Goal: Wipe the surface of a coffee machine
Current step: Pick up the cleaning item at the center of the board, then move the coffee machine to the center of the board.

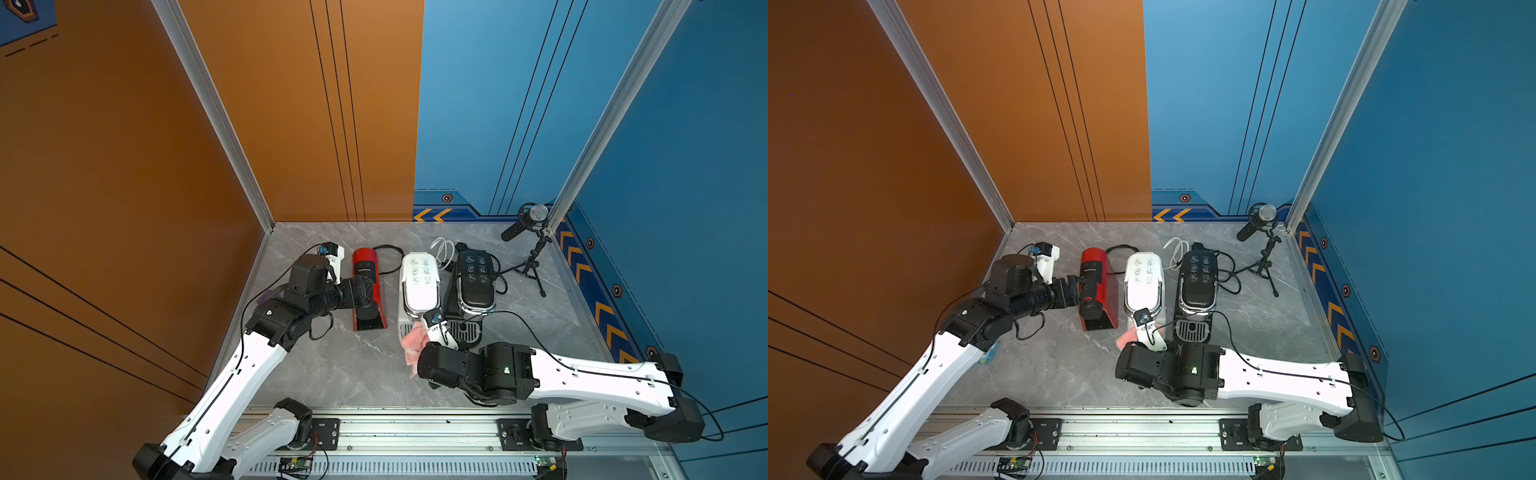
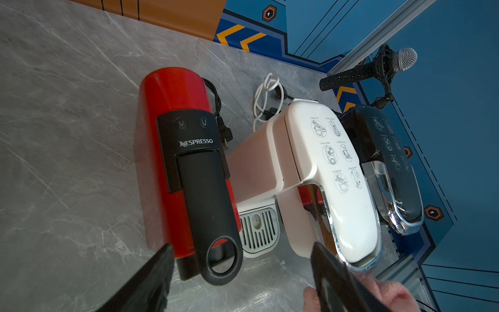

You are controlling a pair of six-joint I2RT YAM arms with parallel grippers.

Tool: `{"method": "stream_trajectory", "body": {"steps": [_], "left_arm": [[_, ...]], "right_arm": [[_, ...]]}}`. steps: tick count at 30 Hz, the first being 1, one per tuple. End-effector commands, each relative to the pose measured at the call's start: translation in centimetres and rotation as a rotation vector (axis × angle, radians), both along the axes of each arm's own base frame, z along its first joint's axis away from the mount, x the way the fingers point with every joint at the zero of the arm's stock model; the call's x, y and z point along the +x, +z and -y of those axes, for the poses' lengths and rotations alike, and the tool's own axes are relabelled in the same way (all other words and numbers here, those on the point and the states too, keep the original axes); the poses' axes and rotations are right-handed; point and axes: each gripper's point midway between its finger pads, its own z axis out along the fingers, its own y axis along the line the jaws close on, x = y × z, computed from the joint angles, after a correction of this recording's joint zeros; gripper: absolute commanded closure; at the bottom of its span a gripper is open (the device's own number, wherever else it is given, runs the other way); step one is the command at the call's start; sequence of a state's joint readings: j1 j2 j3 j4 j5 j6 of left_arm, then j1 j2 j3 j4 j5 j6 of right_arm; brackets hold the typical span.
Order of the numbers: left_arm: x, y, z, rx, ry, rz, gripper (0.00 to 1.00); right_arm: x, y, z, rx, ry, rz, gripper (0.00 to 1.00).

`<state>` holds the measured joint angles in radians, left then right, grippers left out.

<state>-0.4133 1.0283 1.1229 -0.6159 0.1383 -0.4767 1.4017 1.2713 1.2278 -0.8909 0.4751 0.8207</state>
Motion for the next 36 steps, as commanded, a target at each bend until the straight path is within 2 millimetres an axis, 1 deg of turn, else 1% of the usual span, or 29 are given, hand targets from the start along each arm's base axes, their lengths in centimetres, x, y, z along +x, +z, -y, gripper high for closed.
{"method": "stream_trajectory", "body": {"steps": [1, 4, 5, 7, 9, 11, 12, 15, 17, 21, 23, 26, 30, 36], "left_arm": [[0.5, -0.9, -0.7, 0.106, 0.002, -0.036, 0.19], [1.5, -1.8, -1.5, 0.202, 0.037, -0.082, 0.21], [1.8, -2.2, -1.7, 0.232, 0.045, -0.111, 0.23], [2.3, -2.8, -1.8, 0.279, 0.055, -0.155, 0.26], [2.9, -3.4, -1.5, 0.304, 0.052, -0.197, 0.27], [3.4, -3.7, -0.7, 0.301, 0.034, -0.228, 0.27], [3.8, -3.9, -0.3, 0.308, 0.03, -0.24, 0.26], [4.6, -4.9, 0.5, 0.316, 0.03, -0.284, 0.24], [5.0, -5.6, 0.7, 0.328, 0.037, -0.302, 0.24], [5.2, -6.5, 0.3, 0.413, 0.072, -0.331, 0.24], [5.2, -6.9, 0.2, 0.451, 0.083, -0.342, 0.24], [5.1, -7.6, 0.6, 0.507, 0.08, -0.354, 0.24], [5.5, -8.9, 0.1, 0.59, 0.108, -0.383, 0.24], [5.8, -10.8, 0.1, 0.608, 0.133, -0.436, 0.24]], "right_arm": [[0.2, 3.8, -0.1, 0.023, 0.062, 0.068, 1.0], [0.6, 6.7, -0.7, 0.051, 0.097, 0.112, 1.0], [0.8, 7.9, -0.8, 0.063, 0.109, 0.133, 1.0], [1.4, 10.0, -0.5, 0.068, 0.115, 0.189, 1.0], [2.6, 12.1, 0.3, 0.064, 0.097, 0.257, 1.0], [3.8, 13.9, 1.3, 0.071, 0.064, 0.304, 1.0], [4.6, 14.6, 1.9, 0.069, 0.05, 0.328, 1.0], [6.4, 16.0, 3.4, 0.1, 0.004, 0.355, 1.0], [7.2, 16.5, 4.0, 0.141, -0.013, 0.348, 1.0], [7.9, 16.8, 4.5, 0.192, -0.014, 0.345, 1.0], [8.0, 16.8, 4.5, 0.207, -0.01, 0.341, 1.0], [8.0, 16.5, 4.4, 0.226, 0.0, 0.335, 1.0], [8.1, 16.0, 4.2, 0.248, 0.013, 0.322, 1.0], [8.1, 15.5, 4.6, 0.271, 0.017, 0.309, 1.0]]}}
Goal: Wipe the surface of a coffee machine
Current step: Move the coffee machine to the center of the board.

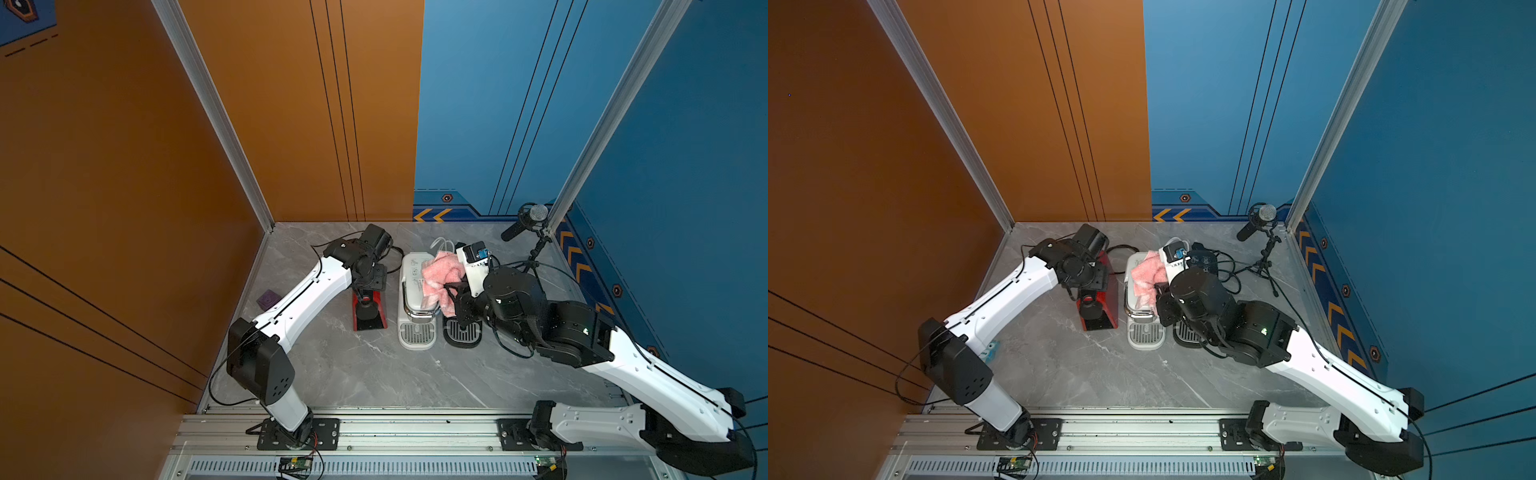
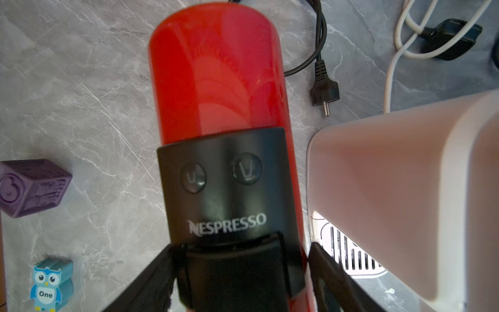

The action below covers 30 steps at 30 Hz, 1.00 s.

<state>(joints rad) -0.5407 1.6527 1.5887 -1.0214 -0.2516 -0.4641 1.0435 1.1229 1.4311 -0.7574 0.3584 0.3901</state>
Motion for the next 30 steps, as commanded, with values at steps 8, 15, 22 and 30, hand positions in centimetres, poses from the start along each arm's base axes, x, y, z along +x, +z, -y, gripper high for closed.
{"method": "stream_trajectory", "body": {"steps": [8, 15, 22, 30], "left_arm": [[-0.5, -3.7, 0.3, 0.01, 0.018, -0.148, 0.3], [-1.0, -2.4, -0.1, -0.018, 0.021, -0.121, 0.18], [-1.2, -1.8, -1.1, -0.021, 0.015, -0.111, 0.02], [-1.7, -3.7, -0.8, -0.035, 0.001, -0.187, 0.02]], "right_arm": [[-0.3, 1.3, 1.0, 0.084, 0.019, 0.024, 1.0], [-0.3, 0.9, 1.0, 0.085, 0.019, 0.015, 1.0], [-0.2, 0.5, 0.7, 0.092, 0.021, 0.005, 0.96], [-0.2, 0.7, 0.9, 0.115, 0.011, 0.012, 0.91]]}}
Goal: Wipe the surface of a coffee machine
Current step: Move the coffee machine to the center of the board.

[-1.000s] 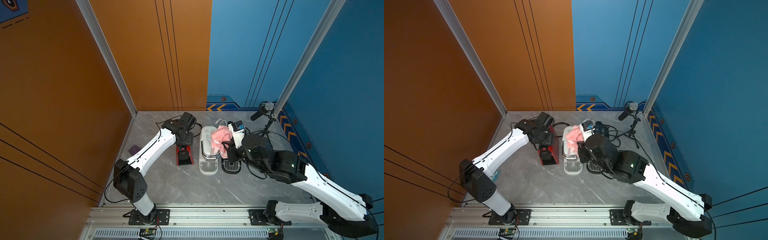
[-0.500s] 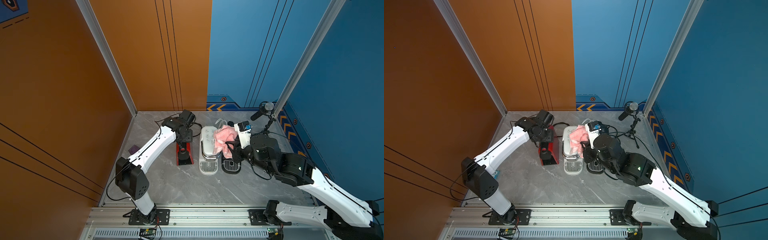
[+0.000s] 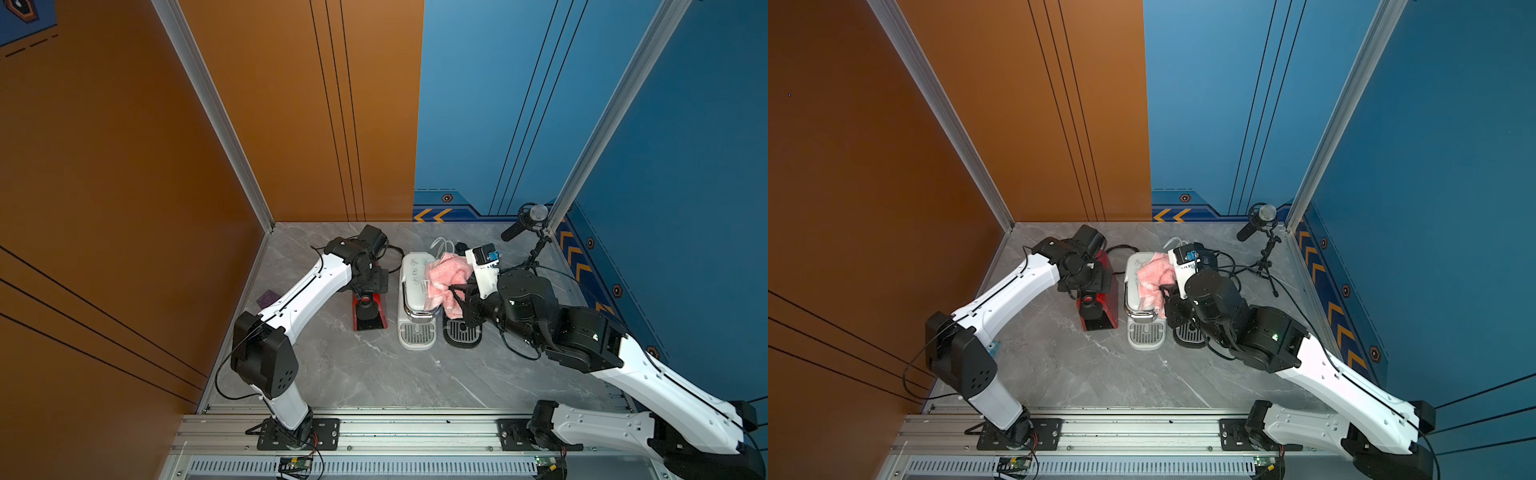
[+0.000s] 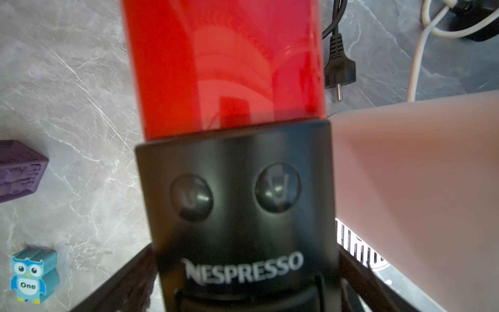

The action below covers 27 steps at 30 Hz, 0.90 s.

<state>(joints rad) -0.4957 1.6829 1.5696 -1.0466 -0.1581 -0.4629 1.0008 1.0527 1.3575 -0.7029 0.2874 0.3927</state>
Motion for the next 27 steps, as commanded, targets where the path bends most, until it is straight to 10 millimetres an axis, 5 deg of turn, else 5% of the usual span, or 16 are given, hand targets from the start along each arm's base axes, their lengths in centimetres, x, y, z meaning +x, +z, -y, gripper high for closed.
{"method": "stream_trajectory", "body": {"steps": [1, 5, 14, 27], "left_arm": [[-1.2, -1.7, -0.3, 0.002, -0.007, -0.087, 0.02], [-1.5, -2.5, 0.4, -0.01, -0.003, -0.116, 0.02], [-1.3, -3.8, 1.3, 0.012, 0.007, -0.142, 0.32], [-1.5, -1.8, -1.7, 0.16, 0.022, -0.075, 0.61]], "right_arm": [[0.1, 0.8, 0.1, 0.054, -0.01, 0.016, 0.9], [0.1, 0.5, 0.2, 0.061, -0.011, 0.013, 0.9], [0.0, 0.7, 1.1, 0.093, -0.025, 0.018, 0.89], [-0.2, 0.3, 1.2, 0.108, -0.017, 0.004, 0.89]]}}
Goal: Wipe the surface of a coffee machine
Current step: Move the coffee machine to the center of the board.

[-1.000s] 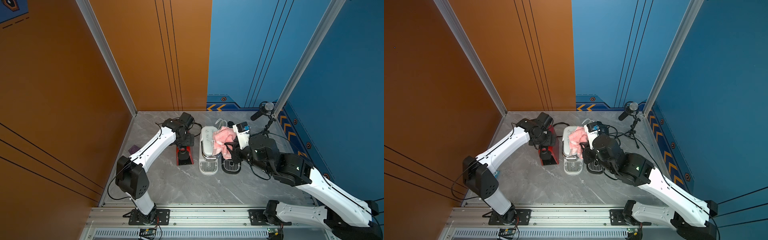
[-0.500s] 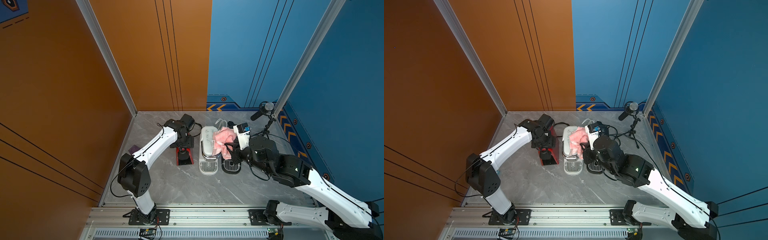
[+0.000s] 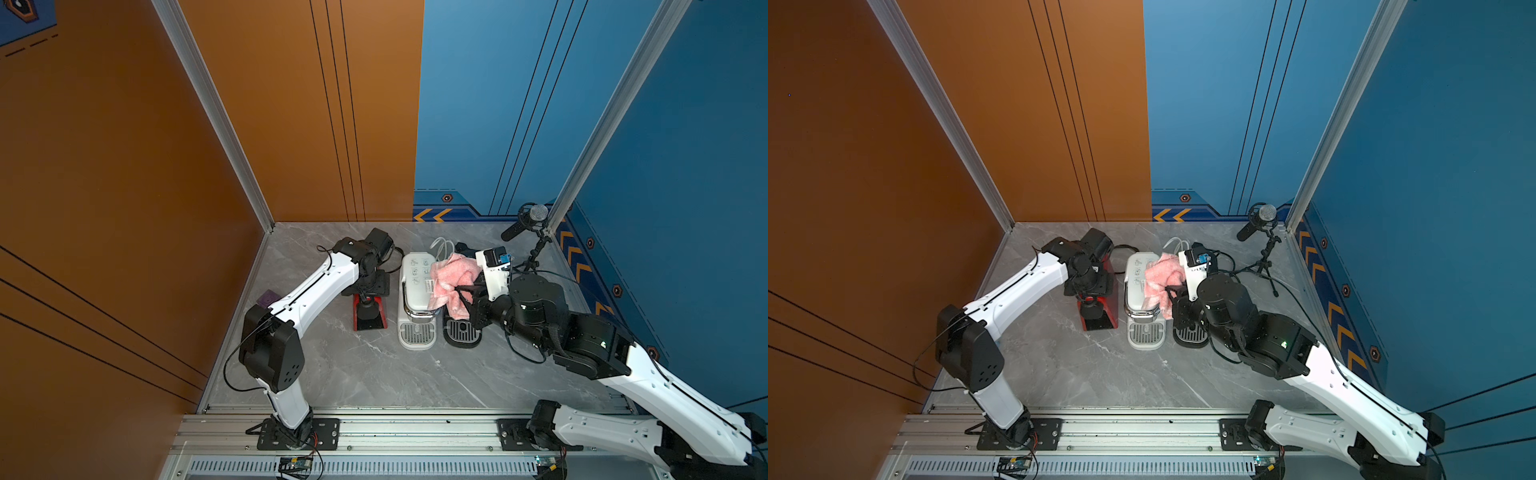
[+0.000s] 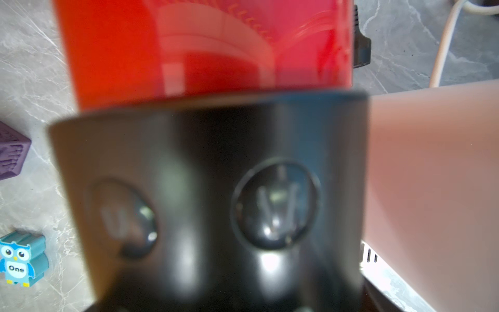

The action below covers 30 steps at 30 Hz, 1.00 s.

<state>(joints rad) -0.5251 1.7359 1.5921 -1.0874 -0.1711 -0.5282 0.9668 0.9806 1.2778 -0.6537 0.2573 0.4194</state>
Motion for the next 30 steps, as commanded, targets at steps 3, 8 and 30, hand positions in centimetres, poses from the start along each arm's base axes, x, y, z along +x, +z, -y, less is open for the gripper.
{"method": "stream_trajectory", "body": {"steps": [3, 8, 30], "left_arm": [[-1.2, 0.0, -2.9, 0.134, -0.008, -0.012, 0.64], [-1.7, 0.6, -3.5, 0.125, -0.003, -0.002, 0.7], [-4.5, 2.8, -8.7, 0.17, 0.069, 0.03, 0.88]], "right_arm": [[0.0, 0.5, -0.1, 0.05, 0.003, 0.004, 0.89], [-0.1, 0.3, -0.3, 0.054, 0.009, -0.004, 0.89], [-0.5, -0.2, -1.5, 0.067, 0.042, -0.026, 0.9]]}}
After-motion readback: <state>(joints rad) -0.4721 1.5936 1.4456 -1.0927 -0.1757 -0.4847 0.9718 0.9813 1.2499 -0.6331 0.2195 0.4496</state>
